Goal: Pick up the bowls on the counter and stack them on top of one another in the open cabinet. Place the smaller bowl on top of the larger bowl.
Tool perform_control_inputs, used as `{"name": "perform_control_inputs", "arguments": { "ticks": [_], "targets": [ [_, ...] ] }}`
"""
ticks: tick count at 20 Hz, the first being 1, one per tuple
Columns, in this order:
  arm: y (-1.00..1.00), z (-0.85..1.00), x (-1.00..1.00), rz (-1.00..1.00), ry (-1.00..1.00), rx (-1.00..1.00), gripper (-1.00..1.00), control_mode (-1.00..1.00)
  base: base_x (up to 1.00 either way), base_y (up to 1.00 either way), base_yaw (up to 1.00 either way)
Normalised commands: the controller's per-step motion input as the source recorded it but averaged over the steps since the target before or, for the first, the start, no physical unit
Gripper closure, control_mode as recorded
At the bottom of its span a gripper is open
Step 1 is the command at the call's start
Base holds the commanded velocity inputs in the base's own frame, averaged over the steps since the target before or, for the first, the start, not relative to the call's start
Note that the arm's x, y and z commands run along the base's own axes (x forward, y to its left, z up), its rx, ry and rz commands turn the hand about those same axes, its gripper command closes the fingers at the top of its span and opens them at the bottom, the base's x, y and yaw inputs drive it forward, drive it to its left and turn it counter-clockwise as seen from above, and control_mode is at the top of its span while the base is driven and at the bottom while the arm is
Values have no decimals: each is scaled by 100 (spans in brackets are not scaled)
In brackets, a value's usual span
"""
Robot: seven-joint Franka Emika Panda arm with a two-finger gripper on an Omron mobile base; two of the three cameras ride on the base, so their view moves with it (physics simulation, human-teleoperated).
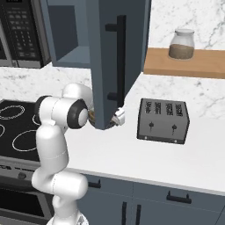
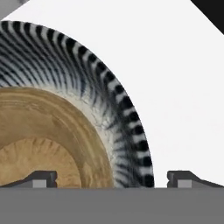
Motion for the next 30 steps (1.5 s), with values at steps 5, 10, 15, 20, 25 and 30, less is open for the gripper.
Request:
{"name": "perform_control_inputs", "arguments": {
  "ticks": [5,10,15,20,25,30],
  "targets": [
    [13,-63,1,0,0,0,100,-100,0,0,0],
    [0,-1,0,0,0,0,100,-100,0,0,0],
    [3,64,-12,0,-20,0,100,-100,0,0,0],
    [38,96,-81,0,-31,-3,100,-100,0,0,0],
    [24,100,-100,0,-34,-7,100,-100,0,0,0],
    [0,100,-100,0,-45,-1,100,-100,0,0,0]
  ]
}}
